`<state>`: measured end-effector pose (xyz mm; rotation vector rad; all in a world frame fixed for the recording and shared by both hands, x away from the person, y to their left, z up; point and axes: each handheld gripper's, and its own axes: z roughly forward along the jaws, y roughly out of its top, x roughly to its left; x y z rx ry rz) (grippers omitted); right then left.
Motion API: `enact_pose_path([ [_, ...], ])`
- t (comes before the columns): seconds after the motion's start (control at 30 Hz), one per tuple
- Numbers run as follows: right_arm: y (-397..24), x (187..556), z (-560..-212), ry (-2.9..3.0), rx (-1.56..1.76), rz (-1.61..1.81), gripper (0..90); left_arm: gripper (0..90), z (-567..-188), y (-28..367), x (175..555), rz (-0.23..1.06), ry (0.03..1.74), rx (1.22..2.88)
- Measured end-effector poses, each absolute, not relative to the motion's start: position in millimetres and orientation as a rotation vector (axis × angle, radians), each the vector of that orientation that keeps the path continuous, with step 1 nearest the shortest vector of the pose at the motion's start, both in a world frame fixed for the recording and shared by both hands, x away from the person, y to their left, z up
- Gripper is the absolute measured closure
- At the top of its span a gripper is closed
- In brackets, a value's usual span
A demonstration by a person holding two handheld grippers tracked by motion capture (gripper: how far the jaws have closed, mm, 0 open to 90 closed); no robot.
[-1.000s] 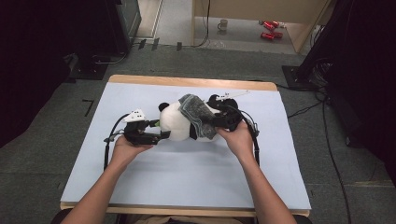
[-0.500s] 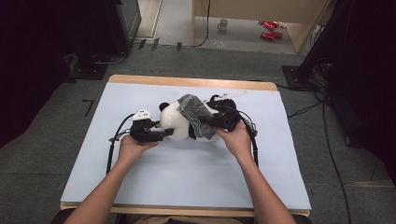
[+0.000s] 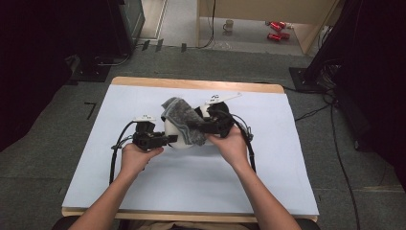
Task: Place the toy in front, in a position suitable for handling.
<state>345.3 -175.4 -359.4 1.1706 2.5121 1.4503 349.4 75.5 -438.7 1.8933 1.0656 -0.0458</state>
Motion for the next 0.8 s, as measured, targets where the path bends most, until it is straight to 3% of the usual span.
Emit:
enact_pose_path([
  [0.33, -157.1, 352.6, -391.7, 2.532, 1.134, 1.259, 77.3, 62.2, -443.2, 77.5, 352.1, -0.045, 1.084, 1.901],
  [0.8, -205.1, 366.3, -384.8, 2.452, 1.244, 1.24, 78.1, 62.7, -447.6, 87.8, 363.1, -0.097, 1.105, 1.886],
])
